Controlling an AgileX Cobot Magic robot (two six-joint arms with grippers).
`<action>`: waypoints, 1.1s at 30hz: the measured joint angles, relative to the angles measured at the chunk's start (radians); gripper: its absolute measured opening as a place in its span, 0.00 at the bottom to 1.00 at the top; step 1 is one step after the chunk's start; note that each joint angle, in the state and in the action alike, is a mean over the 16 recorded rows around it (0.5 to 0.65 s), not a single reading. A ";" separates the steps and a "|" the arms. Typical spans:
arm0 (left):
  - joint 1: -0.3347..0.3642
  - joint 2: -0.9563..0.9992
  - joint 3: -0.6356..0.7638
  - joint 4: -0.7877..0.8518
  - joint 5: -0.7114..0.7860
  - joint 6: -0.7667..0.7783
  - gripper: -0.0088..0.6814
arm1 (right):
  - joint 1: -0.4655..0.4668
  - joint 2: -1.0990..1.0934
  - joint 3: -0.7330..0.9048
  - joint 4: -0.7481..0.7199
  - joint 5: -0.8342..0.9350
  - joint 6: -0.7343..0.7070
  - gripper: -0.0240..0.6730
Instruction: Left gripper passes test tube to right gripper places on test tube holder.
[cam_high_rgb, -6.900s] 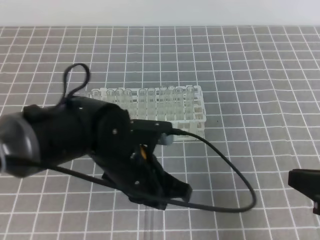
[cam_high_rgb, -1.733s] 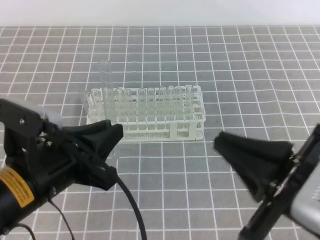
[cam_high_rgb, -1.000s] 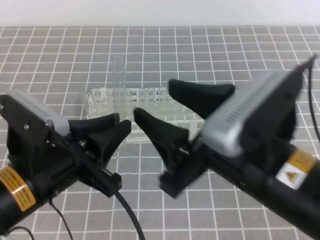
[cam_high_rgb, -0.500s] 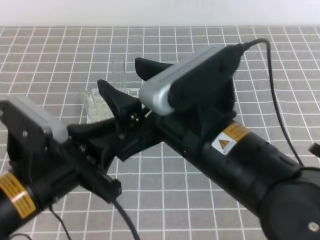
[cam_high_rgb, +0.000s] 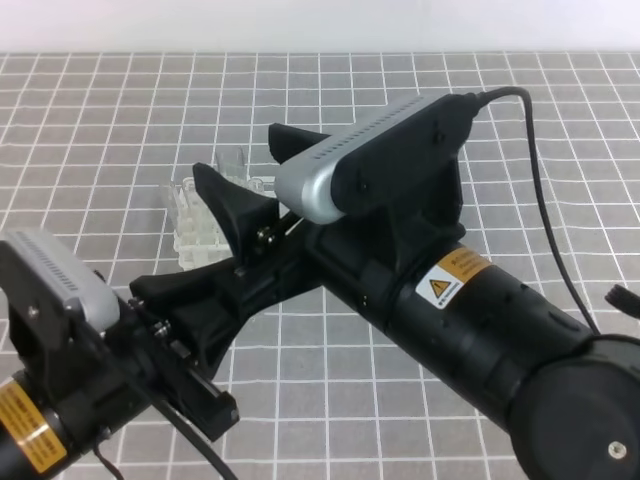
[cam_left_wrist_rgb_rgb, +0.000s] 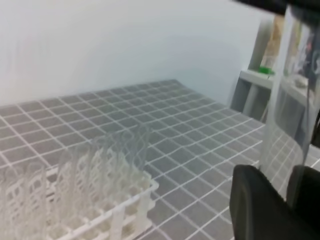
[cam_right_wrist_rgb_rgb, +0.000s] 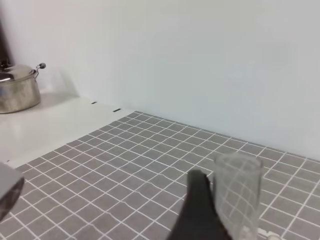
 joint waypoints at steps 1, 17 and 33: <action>0.000 0.000 0.001 0.000 -0.003 -0.002 0.13 | 0.000 0.002 0.000 0.000 0.002 0.002 0.69; 0.000 0.000 0.002 0.041 -0.014 -0.038 0.09 | 0.000 0.037 -0.001 -0.012 0.004 0.015 0.69; 0.000 0.000 0.001 0.080 0.003 -0.063 0.11 | 0.000 0.037 -0.001 -0.035 -0.002 0.029 0.62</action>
